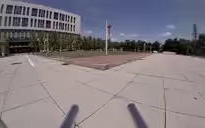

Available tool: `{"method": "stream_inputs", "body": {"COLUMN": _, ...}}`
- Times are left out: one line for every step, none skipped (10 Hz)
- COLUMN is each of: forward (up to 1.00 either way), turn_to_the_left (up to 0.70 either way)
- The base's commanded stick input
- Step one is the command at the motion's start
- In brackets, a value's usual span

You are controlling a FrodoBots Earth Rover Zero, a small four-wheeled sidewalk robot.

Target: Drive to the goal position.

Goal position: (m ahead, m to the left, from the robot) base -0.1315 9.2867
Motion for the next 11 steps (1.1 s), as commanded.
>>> {"method": "stream_inputs", "body": {"forward": 0.70, "turn_to_the_left": 0.00}}
{"method": "stream_inputs", "body": {"forward": 0.70, "turn_to_the_left": 0.00}}
{"method": "stream_inputs", "body": {"forward": 0.70, "turn_to_the_left": 0.00}}
{"method": "stream_inputs", "body": {"forward": 0.70, "turn_to_the_left": 0.00}}
{"method": "stream_inputs", "body": {"forward": 0.70, "turn_to_the_left": 0.00}}
{"method": "stream_inputs", "body": {"forward": 0.70, "turn_to_the_left": 0.00}}
{"method": "stream_inputs", "body": {"forward": 0.70, "turn_to_the_left": 0.00}}
{"method": "stream_inputs", "body": {"forward": 0.70, "turn_to_the_left": 0.00}}
{"method": "stream_inputs", "body": {"forward": 0.70, "turn_to_the_left": 0.00}}
{"method": "stream_inputs", "body": {"forward": 0.70, "turn_to_the_left": 0.00}}
{"method": "stream_inputs", "body": {"forward": 0.70, "turn_to_the_left": 0.00}}
